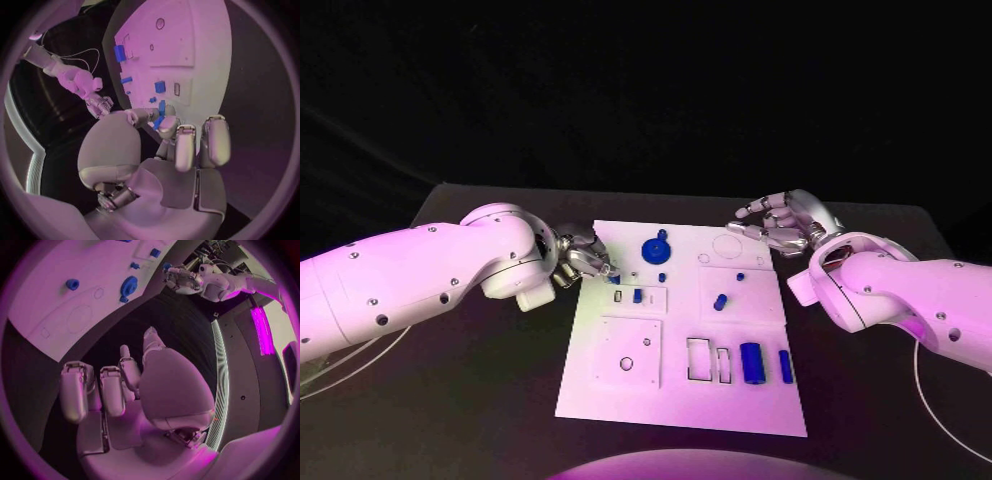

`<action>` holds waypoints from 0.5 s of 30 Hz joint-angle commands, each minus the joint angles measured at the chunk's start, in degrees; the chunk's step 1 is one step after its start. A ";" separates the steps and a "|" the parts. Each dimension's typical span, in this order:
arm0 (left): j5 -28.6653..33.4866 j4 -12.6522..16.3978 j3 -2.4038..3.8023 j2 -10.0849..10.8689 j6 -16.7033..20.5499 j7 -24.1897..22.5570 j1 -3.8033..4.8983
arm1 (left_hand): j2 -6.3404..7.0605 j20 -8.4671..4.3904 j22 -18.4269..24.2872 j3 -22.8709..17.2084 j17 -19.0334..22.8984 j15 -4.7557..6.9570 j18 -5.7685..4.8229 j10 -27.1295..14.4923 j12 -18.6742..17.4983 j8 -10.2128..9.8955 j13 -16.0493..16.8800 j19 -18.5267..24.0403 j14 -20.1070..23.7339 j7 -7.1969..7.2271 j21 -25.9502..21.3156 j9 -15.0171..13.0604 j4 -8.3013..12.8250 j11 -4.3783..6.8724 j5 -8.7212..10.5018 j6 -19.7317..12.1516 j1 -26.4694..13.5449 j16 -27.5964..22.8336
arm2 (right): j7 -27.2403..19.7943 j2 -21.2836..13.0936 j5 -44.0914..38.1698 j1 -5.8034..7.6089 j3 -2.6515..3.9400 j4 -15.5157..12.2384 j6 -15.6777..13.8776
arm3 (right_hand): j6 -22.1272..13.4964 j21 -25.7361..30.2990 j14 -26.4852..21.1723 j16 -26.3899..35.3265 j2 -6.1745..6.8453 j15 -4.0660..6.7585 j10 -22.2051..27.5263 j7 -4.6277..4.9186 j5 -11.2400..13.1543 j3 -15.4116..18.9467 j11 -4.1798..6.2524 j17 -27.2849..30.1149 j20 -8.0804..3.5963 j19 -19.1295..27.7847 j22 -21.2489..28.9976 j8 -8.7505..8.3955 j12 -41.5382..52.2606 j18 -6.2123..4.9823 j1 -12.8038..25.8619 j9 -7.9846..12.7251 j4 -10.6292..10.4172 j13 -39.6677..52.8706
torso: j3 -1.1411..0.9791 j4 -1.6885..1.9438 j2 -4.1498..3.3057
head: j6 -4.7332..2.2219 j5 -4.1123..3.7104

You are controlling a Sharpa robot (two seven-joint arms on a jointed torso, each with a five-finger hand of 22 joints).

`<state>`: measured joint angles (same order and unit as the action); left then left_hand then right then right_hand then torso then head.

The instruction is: Assemble the parts on the task board

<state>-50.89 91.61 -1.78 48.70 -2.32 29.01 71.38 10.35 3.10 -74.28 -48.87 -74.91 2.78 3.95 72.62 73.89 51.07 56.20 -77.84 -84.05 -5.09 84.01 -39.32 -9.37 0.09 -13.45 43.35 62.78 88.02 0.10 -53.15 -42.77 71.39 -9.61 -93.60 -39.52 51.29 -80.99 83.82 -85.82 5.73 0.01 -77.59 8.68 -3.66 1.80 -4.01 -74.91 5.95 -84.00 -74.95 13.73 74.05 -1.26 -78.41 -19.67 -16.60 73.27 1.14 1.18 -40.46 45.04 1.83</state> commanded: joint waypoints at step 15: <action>-11.71 2.53 -1.11 0.04 4.80 -2.57 -2.23 | 0.07 -0.12 -0.76 -10.57 -10.21 0.65 -0.38 0.61 0.46 0.24 0.24 -0.90 -4.68 0.85 0.49 0.15 10.90 0.07 -0.50 1.50 -0.43 0.30 | -0.34 -0.05 -0.28 -0.34 -0.01 0.01 0.80 | -0.32 0.36 3.75 0.28 -0.24 0.22 0.34 -0.04 0.01 0.37 0.09 -4.55 -0.06 -0.90 -10.36 0.29 0.12 -1.05 0.48 -0.09 0.00 -0.04 | -0.02 0.02 -0.11 | 0.41 0.05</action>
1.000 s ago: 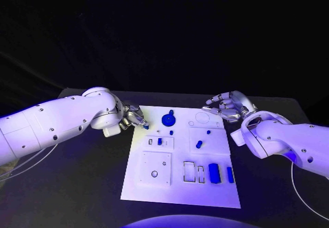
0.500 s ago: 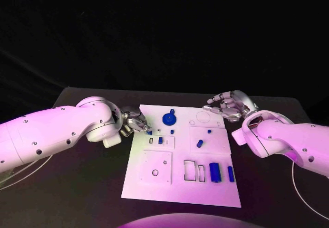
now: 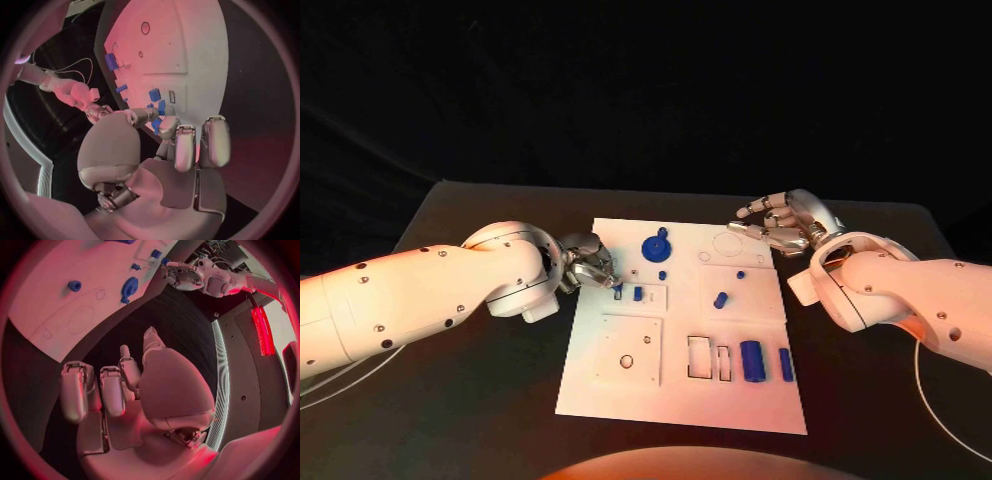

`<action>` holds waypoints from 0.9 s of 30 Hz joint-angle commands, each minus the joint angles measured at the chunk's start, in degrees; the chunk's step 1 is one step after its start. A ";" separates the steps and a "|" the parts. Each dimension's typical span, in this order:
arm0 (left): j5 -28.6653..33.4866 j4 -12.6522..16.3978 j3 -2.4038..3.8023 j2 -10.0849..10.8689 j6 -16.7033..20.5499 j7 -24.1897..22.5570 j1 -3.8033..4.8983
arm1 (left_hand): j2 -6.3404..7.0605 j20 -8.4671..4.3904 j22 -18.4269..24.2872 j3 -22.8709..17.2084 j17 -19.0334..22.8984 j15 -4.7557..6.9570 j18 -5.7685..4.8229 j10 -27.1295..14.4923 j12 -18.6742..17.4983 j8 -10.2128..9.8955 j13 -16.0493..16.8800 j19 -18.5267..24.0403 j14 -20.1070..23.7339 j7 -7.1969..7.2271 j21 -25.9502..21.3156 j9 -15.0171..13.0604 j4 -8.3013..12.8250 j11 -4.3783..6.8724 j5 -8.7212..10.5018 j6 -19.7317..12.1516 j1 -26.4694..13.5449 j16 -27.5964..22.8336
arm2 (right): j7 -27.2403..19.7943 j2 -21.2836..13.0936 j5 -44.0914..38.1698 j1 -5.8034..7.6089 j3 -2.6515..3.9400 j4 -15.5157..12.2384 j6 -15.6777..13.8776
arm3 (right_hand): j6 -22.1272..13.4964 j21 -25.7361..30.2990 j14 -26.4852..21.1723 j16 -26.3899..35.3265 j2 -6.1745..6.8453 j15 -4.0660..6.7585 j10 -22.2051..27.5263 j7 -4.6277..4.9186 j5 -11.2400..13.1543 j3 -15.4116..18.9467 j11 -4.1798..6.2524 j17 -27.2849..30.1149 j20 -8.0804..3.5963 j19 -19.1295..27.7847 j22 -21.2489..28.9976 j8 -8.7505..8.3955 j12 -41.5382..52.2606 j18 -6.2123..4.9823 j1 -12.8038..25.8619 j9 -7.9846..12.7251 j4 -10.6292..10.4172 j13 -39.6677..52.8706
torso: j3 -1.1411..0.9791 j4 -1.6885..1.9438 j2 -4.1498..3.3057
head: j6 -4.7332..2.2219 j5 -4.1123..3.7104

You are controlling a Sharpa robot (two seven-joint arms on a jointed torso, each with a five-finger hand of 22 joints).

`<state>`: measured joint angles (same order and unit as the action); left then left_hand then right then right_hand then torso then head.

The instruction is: Assemble the parts on the task board

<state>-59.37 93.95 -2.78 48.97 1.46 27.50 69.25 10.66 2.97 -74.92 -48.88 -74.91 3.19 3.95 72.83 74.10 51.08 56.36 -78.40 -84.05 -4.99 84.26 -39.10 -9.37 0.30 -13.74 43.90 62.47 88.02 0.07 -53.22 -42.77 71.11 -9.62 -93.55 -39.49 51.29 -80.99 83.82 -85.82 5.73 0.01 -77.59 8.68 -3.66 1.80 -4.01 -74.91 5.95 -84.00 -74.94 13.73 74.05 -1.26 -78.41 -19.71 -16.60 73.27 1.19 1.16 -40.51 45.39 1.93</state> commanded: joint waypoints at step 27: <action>-8.26 0.00 -0.77 -0.95 -0.92 -0.78 -0.49 | 0.03 -0.10 -0.16 -10.68 -10.14 0.28 -0.39 0.33 0.04 0.20 -0.33 -0.36 -4.67 0.80 0.27 0.00 11.12 -0.07 -0.18 1.12 0.07 0.28 | -0.38 -0.01 -0.28 -0.07 0.00 -0.05 0.85 | -0.32 0.36 3.75 0.28 -0.24 0.22 0.34 -0.04 0.01 0.37 0.09 -4.55 -0.06 -0.90 -10.37 0.29 0.12 -1.05 0.48 -0.05 0.00 -0.04 | -0.02 0.04 -0.01 | 0.47 0.00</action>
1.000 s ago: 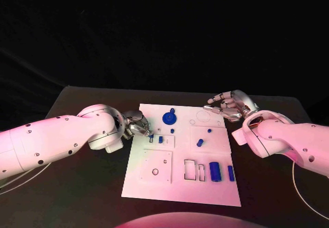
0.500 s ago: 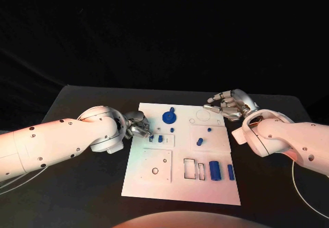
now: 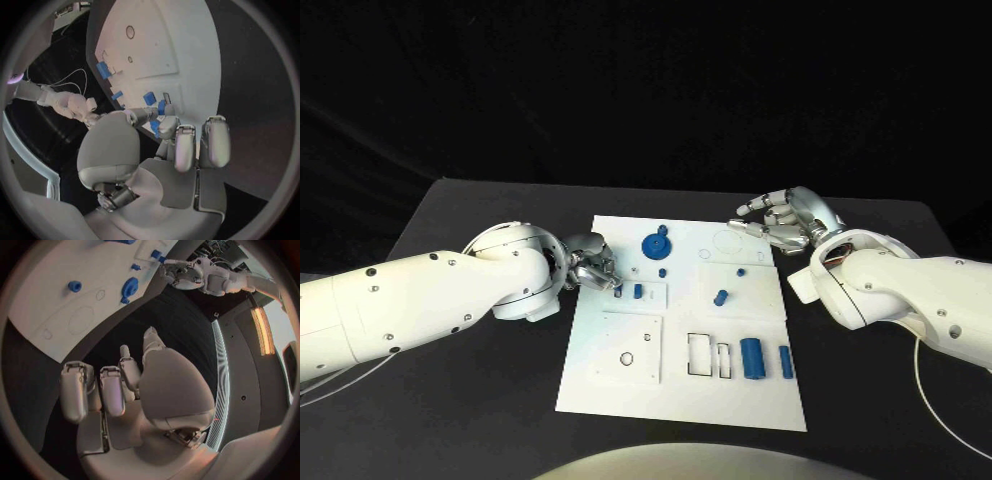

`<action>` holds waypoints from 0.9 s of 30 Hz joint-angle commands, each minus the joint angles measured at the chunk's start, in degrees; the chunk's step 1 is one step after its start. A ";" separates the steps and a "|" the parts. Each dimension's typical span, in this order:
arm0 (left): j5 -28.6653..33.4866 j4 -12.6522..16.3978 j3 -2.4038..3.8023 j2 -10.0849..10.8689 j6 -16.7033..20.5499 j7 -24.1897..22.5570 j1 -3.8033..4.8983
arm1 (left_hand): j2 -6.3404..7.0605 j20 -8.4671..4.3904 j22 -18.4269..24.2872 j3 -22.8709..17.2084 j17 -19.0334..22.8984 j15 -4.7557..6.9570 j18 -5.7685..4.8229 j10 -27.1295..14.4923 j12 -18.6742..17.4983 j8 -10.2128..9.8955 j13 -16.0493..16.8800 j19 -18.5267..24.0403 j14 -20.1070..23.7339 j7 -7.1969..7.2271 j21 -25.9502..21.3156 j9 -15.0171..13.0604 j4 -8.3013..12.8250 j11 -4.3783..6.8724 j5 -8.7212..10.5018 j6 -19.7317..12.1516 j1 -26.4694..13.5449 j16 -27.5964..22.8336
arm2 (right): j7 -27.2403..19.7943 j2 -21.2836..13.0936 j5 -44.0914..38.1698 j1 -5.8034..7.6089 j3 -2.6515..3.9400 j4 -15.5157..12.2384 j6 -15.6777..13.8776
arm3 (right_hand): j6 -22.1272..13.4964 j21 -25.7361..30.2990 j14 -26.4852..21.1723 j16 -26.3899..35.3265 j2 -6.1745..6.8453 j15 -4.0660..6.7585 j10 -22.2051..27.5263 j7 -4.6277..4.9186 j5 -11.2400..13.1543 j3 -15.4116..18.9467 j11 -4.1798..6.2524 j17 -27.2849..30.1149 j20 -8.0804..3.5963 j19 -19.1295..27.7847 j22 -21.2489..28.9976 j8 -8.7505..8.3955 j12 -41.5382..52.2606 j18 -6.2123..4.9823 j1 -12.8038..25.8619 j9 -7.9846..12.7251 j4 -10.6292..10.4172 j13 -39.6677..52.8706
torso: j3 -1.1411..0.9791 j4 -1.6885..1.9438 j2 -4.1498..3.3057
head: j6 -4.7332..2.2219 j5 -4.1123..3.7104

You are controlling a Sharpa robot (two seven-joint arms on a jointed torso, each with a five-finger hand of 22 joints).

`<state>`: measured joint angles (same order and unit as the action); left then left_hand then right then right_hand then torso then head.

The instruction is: Assemble the parts on the task board

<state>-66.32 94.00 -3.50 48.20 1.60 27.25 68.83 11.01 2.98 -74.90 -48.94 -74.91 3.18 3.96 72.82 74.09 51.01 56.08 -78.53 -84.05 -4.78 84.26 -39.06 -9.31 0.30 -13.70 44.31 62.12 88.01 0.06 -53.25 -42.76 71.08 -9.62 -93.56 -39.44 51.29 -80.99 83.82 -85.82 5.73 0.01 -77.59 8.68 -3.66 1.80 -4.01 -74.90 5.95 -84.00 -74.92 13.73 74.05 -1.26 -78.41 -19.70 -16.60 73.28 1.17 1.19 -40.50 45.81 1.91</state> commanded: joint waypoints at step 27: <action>-0.69 -0.56 -0.28 -0.36 -3.73 -0.47 -0.50 | -0.27 -0.13 -0.21 -10.63 -10.14 0.29 -0.40 0.37 0.05 0.24 -0.02 -0.25 -4.67 0.59 0.29 -0.02 11.08 -0.07 -0.13 0.73 0.50 0.28 | -0.41 0.02 -0.29 -0.04 0.00 0.03 0.75 | -0.38 0.49 3.76 0.29 -0.34 0.23 0.38 -0.05 0.01 0.52 0.10 -4.59 -0.07 -0.85 -10.35 0.46 0.09 -1.07 0.50 -0.10 0.01 -0.11 | -0.01 0.02 0.02 | 0.26 -0.05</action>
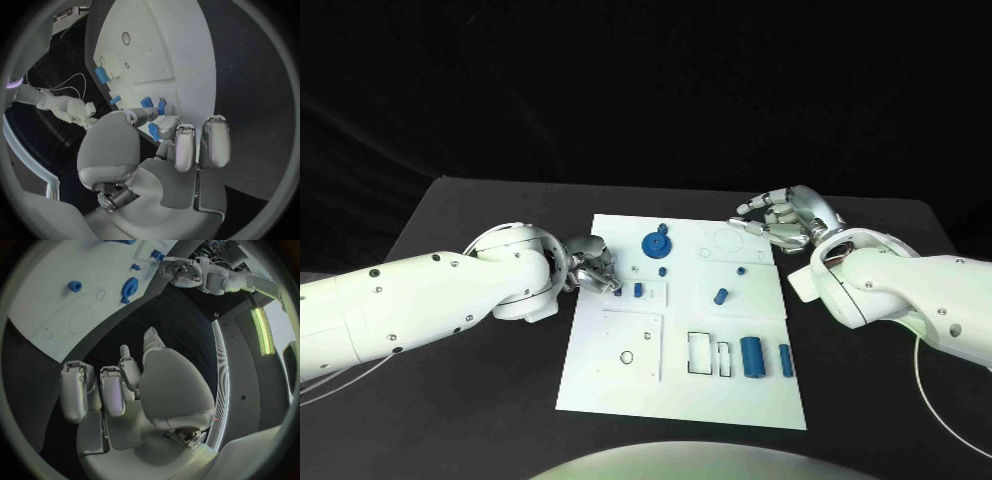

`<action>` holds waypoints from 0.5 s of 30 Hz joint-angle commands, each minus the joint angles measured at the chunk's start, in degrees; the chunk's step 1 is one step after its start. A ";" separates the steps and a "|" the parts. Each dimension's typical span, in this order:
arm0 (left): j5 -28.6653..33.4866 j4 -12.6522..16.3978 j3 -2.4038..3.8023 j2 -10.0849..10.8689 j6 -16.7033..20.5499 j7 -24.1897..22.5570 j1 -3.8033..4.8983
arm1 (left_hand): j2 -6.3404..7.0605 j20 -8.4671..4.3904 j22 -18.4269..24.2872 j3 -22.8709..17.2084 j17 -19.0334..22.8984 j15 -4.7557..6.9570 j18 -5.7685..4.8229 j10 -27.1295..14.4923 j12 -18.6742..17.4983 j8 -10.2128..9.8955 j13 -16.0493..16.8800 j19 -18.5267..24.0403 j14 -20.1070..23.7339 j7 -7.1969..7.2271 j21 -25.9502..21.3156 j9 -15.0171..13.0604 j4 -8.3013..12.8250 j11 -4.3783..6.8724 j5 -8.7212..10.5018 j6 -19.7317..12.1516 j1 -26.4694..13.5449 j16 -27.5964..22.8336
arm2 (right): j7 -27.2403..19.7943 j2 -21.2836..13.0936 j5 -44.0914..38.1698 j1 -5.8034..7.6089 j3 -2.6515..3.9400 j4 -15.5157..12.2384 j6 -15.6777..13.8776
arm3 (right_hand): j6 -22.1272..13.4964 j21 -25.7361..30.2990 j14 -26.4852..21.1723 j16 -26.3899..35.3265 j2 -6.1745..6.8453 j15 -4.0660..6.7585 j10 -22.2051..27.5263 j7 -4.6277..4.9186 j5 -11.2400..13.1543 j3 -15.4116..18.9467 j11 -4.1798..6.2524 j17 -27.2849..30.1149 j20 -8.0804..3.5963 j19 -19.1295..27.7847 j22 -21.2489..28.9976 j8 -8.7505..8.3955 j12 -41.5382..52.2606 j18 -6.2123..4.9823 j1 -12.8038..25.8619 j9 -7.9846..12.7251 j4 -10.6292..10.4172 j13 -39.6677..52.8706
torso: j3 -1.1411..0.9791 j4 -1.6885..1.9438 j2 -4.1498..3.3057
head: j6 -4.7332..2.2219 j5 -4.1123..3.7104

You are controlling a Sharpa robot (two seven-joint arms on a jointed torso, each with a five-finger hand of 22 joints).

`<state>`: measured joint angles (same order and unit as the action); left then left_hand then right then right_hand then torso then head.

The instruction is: Assemble the parts on the task board

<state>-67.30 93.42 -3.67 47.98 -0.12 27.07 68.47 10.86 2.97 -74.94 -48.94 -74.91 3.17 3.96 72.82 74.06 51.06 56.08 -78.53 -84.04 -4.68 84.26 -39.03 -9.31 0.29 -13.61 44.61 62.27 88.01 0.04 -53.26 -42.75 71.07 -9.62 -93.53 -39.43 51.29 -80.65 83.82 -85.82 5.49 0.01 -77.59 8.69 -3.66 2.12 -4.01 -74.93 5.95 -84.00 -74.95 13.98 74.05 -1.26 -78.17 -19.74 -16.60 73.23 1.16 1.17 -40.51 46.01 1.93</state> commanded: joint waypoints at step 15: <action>1.06 0.05 -0.09 -0.02 -1.89 -0.61 -0.18 | 0.01 -0.18 -0.34 -10.68 -10.17 0.30 -0.44 0.56 0.16 0.14 0.23 -0.37 -4.69 0.50 0.37 0.02 11.13 -0.05 -0.14 0.51 0.54 0.29 | -0.40 0.00 -0.29 -0.04 0.00 0.01 0.67 | -0.38 0.15 3.76 0.29 -0.11 0.23 0.38 -0.05 0.01 0.20 0.10 -4.55 -0.07 -0.85 -10.32 0.21 0.09 -1.08 0.26 -0.06 0.01 -0.06 | 0.02 -0.03 -0.03 | -0.02 0.03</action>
<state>-67.07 93.42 -3.67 48.07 -0.87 27.03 68.46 10.86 2.97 -74.93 -48.94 -74.91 3.17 3.95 73.01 74.06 51.05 56.26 -78.53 -84.04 -4.66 84.26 -38.95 -9.31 0.09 -13.48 44.81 62.28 88.01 0.04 -53.25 -42.75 71.07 -9.62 -93.49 -39.42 51.29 -80.65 83.82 -85.81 5.49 0.01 -77.59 8.69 -3.66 2.12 -4.01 -74.93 5.95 -84.00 -74.93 13.97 74.05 -1.26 -78.17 -19.74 -16.60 73.24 1.17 1.16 -40.51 46.01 1.94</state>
